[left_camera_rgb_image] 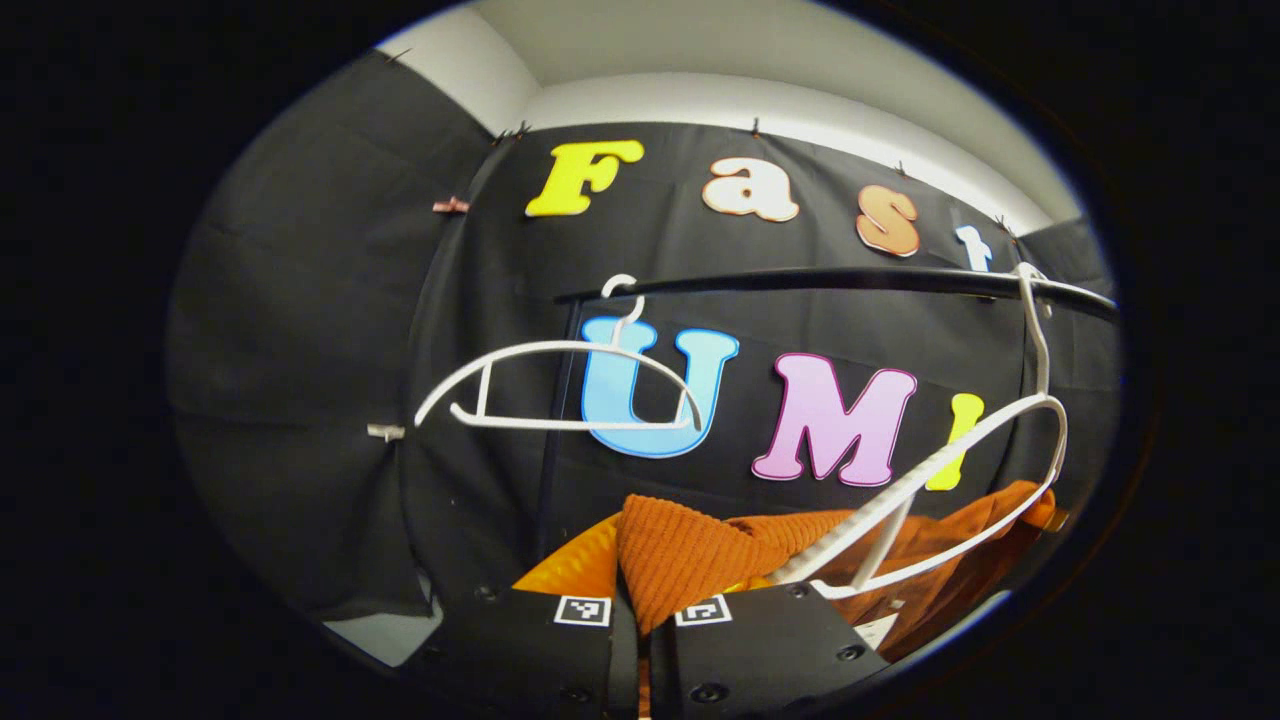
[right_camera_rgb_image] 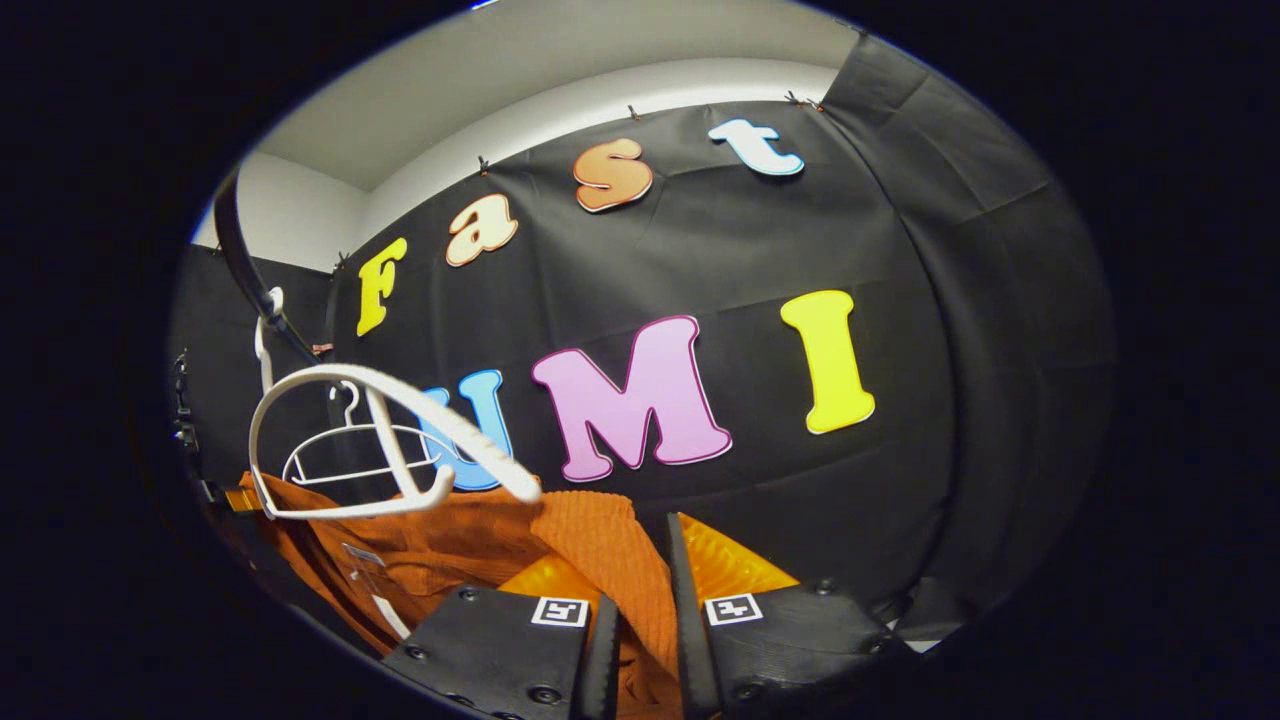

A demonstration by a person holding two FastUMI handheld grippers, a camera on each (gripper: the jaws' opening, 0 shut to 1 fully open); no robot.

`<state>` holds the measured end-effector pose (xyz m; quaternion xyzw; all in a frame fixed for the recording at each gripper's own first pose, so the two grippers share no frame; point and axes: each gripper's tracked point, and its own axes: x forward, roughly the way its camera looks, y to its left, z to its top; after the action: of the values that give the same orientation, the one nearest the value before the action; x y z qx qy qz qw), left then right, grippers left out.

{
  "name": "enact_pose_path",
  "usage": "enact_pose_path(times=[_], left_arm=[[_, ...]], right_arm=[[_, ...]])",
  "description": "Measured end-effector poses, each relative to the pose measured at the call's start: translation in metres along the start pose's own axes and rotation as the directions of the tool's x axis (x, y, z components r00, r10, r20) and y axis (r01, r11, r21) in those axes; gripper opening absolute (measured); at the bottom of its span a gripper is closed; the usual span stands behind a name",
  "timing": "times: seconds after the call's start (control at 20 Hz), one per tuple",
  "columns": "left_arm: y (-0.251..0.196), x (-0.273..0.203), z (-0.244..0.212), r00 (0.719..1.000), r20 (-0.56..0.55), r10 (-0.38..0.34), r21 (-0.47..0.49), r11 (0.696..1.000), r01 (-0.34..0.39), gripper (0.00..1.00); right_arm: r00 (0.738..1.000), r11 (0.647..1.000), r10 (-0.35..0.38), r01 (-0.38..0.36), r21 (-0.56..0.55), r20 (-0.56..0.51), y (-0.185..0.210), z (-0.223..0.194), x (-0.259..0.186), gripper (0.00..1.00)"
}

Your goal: Grasp the clothes on the hanger with both hands and then place them into the laundry hamper below.

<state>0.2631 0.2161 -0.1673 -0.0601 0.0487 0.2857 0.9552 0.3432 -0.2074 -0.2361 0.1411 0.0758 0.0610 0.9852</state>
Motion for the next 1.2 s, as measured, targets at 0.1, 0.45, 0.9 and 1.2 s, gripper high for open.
enact_pose_path(times=[0.1, 0.45, 0.9, 1.2], left_arm=[[0.014, -0.005, -0.019, 0.999, -0.024, 0.042, -0.004, 0.999, -0.043, 0.08], [0.015, -0.038, -0.062, 0.993, -0.098, 0.063, 0.060, 0.997, -0.057, 0.08], [-0.027, -0.060, -0.096, 0.982, -0.189, -0.024, 0.045, 0.998, 0.033, 0.07], [-0.078, -0.069, -0.124, 0.954, -0.263, -0.144, 0.047, 0.986, 0.162, 0.07]], right_arm=[[0.999, 1.000, 0.010, -0.011, -0.022, -0.035, 0.007, -0.015, -0.005, 0.23], [0.989, 0.999, 0.048, -0.050, -0.011, -0.138, 0.034, -0.060, -0.024, 0.28], [0.956, 0.981, 0.192, -0.193, 0.020, -0.222, 0.108, -0.090, -0.048, 0.27], [0.897, 0.947, 0.322, -0.312, 0.083, -0.303, 0.169, -0.118, -0.069, 0.24]])
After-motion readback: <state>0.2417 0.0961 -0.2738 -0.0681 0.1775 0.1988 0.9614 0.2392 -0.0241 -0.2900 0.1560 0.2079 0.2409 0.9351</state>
